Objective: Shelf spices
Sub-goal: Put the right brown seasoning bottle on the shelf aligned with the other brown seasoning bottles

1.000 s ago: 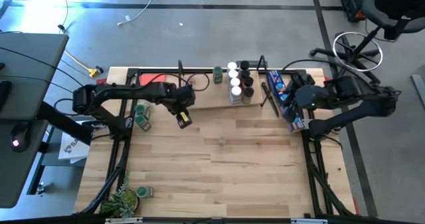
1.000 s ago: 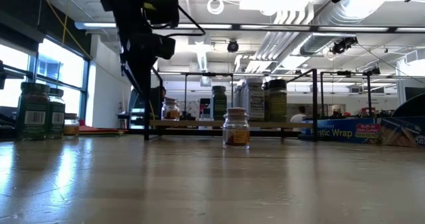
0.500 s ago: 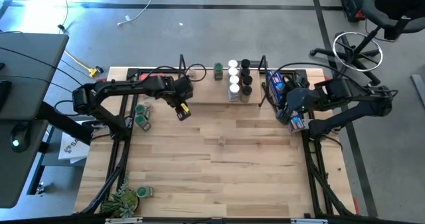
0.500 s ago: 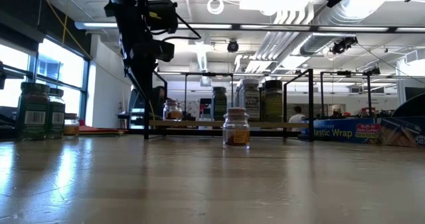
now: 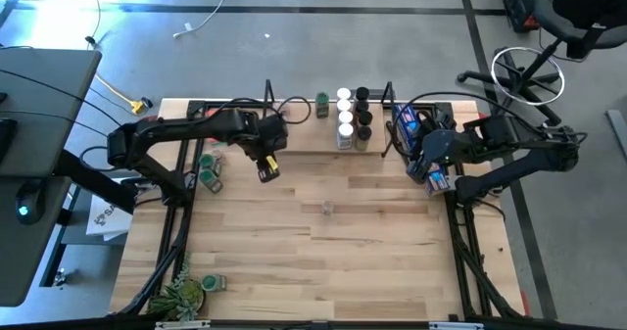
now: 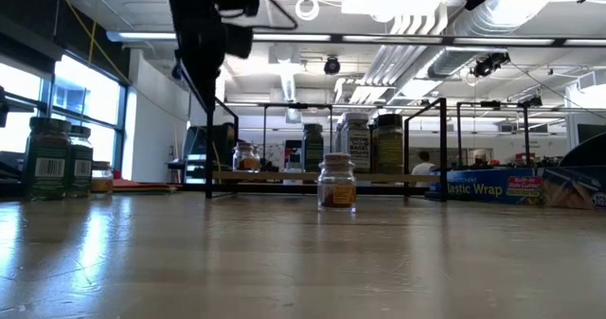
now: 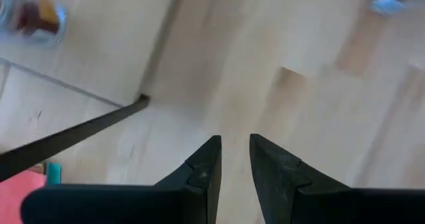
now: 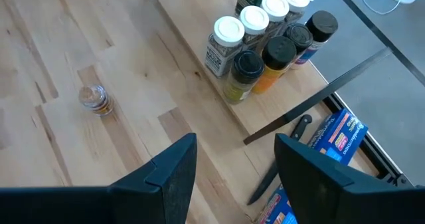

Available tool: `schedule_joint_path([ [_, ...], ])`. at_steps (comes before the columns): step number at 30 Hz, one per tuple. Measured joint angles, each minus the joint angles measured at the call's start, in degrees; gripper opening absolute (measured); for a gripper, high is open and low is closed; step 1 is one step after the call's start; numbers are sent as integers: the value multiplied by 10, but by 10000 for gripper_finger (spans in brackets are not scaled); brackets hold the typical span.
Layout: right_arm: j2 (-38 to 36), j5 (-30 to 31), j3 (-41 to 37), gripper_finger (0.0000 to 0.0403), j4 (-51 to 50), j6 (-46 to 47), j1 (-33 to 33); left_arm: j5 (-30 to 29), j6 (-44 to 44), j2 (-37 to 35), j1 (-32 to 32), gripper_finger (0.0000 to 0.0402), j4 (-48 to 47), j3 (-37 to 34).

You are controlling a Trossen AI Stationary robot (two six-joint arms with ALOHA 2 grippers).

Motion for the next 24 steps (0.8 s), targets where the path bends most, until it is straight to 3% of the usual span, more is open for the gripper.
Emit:
schedule_joint_path([
  [5, 0, 0, 0, 197, 0, -3, 0, 23, 5, 0, -50, 74, -17, 57],
  [8, 0, 0, 0, 197, 0, -16, 0, 78, 60, 0, -86, 74, 35, 60],
  [13, 0, -1, 0, 197, 0, -47, 0, 117, 187, 25, -143, 88, 157, 42],
  [17, 0, -24, 0, 197, -3, -62, 0, 119, 203, 69, -164, 128, 219, 42],
  [24, 0, -57, 0, 197, -7, -63, 0, 116, 201, 152, -164, 234, 325, 41],
])
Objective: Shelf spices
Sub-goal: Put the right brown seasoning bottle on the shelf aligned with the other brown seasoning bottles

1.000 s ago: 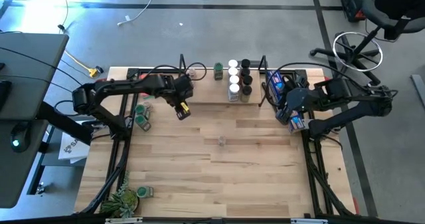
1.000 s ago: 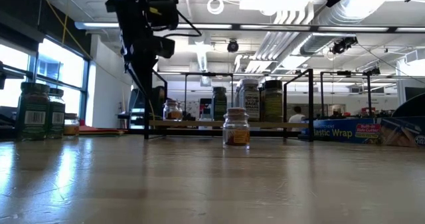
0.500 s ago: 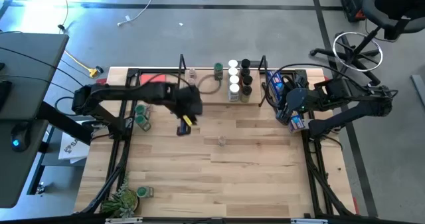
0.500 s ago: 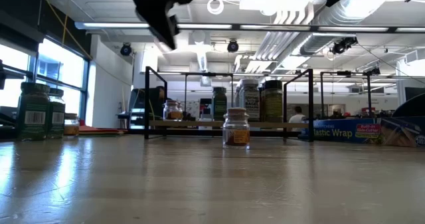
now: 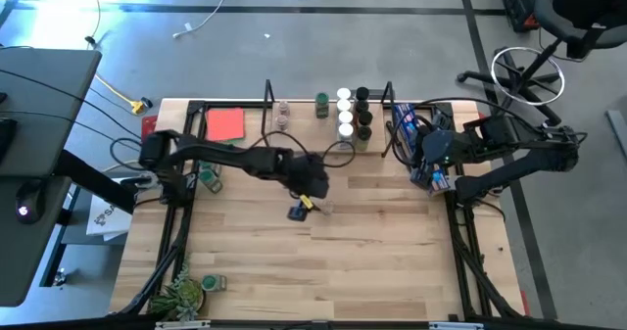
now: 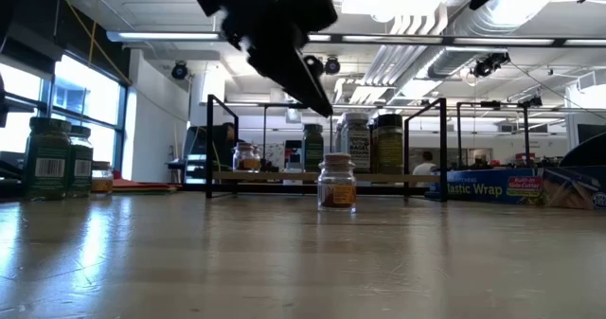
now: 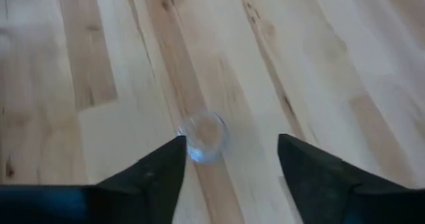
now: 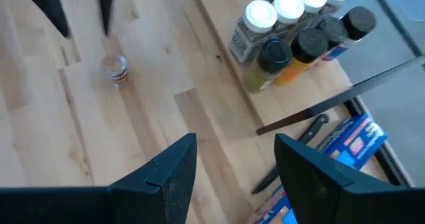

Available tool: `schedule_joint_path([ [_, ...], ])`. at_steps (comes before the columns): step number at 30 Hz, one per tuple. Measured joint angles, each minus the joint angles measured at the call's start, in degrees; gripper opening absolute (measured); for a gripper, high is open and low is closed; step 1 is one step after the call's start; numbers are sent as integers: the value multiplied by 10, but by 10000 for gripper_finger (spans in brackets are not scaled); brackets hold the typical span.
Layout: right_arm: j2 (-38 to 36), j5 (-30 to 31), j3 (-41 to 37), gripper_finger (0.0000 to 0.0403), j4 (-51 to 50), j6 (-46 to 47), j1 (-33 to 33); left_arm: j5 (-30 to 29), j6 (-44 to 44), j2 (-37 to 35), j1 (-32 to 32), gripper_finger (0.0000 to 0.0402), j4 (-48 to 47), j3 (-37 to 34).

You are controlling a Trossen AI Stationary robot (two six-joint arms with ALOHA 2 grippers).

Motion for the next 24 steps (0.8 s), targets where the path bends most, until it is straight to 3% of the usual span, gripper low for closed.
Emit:
schedule_joint_path([
  [7, 0, -17, 0, 197, 0, 22, 0, -50, 56, 63, -11, 294, 67, 0],
  [9, 0, -17, 0, 197, 0, 30, 0, -74, 65, 78, -16, 296, 82, 0],
  [17, 0, -16, 0, 197, 0, 58, 0, -77, 11, 116, -24, 295, 90, 0],
  [24, 0, -16, 0, 197, 0, 63, 0, -79, -52, 126, -29, 266, 96, 0],
])
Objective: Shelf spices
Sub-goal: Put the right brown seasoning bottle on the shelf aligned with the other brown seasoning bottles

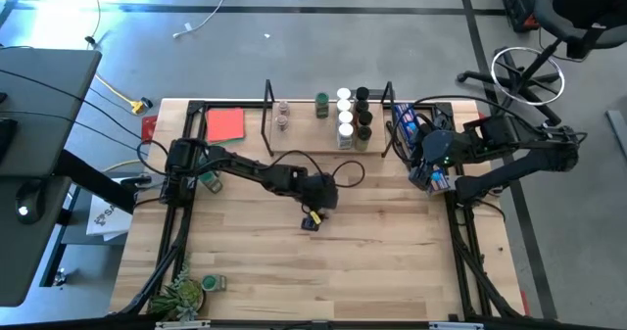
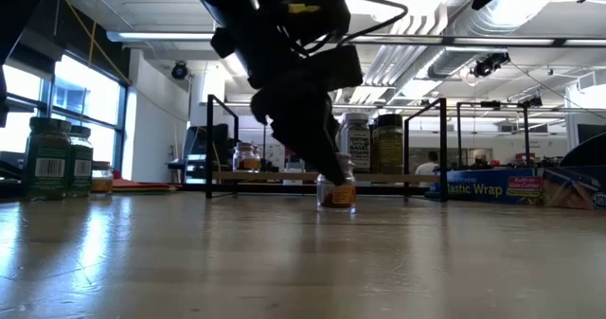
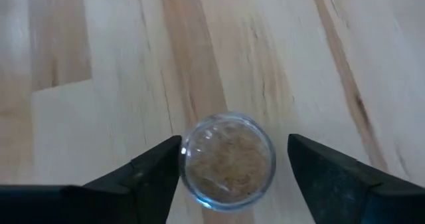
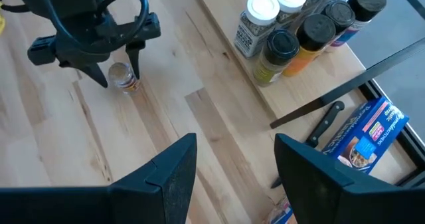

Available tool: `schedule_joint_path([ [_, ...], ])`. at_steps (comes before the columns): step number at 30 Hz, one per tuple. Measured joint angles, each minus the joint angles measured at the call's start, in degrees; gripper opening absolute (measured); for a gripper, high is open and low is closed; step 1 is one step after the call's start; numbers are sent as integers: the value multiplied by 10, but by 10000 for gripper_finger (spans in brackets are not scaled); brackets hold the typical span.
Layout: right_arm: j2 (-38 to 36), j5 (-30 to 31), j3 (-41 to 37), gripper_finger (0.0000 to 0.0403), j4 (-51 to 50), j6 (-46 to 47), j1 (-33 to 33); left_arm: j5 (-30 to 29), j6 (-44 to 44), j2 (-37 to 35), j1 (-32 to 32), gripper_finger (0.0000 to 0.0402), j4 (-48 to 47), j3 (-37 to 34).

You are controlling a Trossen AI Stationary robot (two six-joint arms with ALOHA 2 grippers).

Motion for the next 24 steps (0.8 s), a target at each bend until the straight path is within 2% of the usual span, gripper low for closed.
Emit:
schedule_joint_path([
  [9, 0, 0, 0, 197, 0, 26, 0, -28, -113, 0, 0, 168, 4, 0],
  [12, 0, 0, 0, 197, 0, 26, 0, -44, -161, -22, 1, 168, -37, 1],
  [18, 0, 19, 0, 197, 0, 23, 0, -176, -242, -119, 24, 168, -179, 6],
  [24, 0, 57, 0, 197, 3, -2, 0, -185, -312, -174, 123, 168, -206, -47],
])
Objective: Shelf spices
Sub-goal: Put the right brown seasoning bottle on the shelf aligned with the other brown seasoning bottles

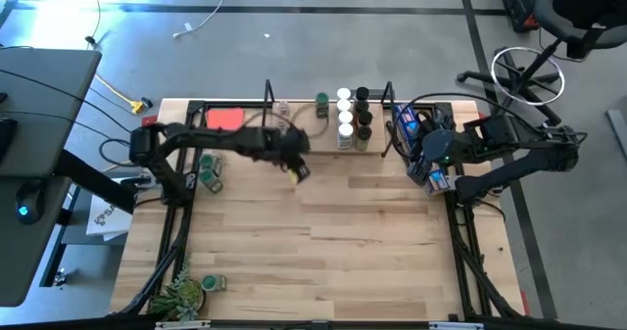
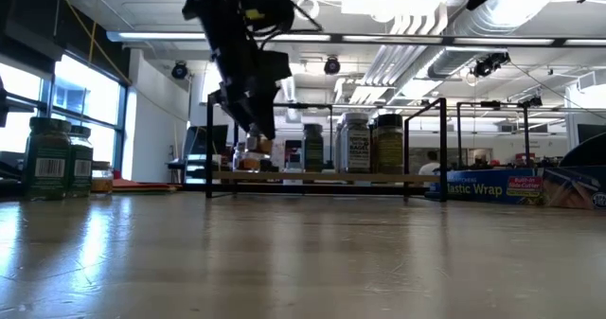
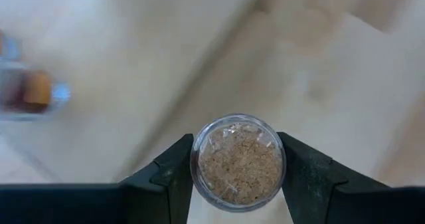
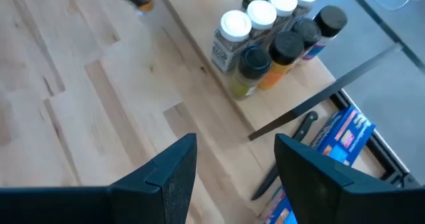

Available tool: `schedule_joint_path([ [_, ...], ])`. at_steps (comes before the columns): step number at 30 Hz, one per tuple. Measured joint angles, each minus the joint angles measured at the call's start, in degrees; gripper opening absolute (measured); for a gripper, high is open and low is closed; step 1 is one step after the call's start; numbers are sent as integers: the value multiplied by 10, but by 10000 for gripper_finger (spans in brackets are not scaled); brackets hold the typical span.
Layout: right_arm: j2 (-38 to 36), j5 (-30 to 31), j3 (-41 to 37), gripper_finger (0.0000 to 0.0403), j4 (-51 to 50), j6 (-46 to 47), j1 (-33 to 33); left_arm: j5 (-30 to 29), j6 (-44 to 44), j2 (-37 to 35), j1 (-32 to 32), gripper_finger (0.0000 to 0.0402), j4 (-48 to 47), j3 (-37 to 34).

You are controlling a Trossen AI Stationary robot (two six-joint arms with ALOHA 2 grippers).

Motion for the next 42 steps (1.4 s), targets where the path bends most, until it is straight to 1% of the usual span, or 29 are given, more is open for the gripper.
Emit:
schedule_joint_path([
  [4, 0, 5, 0, 197, 5, -14, 0, 4, 29, 3, 59, 168, 14, 0],
  [7, 0, 4, 0, 197, 7, -14, 0, 22, 42, 9, 97, 168, 22, -1],
  [11, 0, 4, 0, 197, 7, -2, 0, 33, 54, 9, 123, 168, 20, -1],
  [14, 0, 4, 0, 197, 7, -1, 0, 50, 60, 6, 131, 168, 16, -1],
  [18, 0, 4, 0, 197, 12, -1, 0, 40, 61, 6, 131, 169, -2, -1],
  [20, 0, 4, 0, 197, 12, -2, 0, 27, 61, 6, 130, 183, -12, -1],
  [23, 0, 4, 0, 197, 14, -2, 0, 13, 60, 6, 131, 214, -26, -1],
  [26, 0, 4, 0, 197, 15, -3, 0, 0, 60, 6, 133, 230, -29, -1],
  [37, 0, 4, 0, 197, 15, -1, 0, 5, 63, 1, 133, 237, -40, 0],
  [40, 0, 4, 0, 197, 15, -2, 0, 8, 82, -1, 132, 237, -60, 15],
  [42, 0, 4, 0, 197, 15, -3, 0, -5, 101, -3, 133, 238, -72, 30],
])
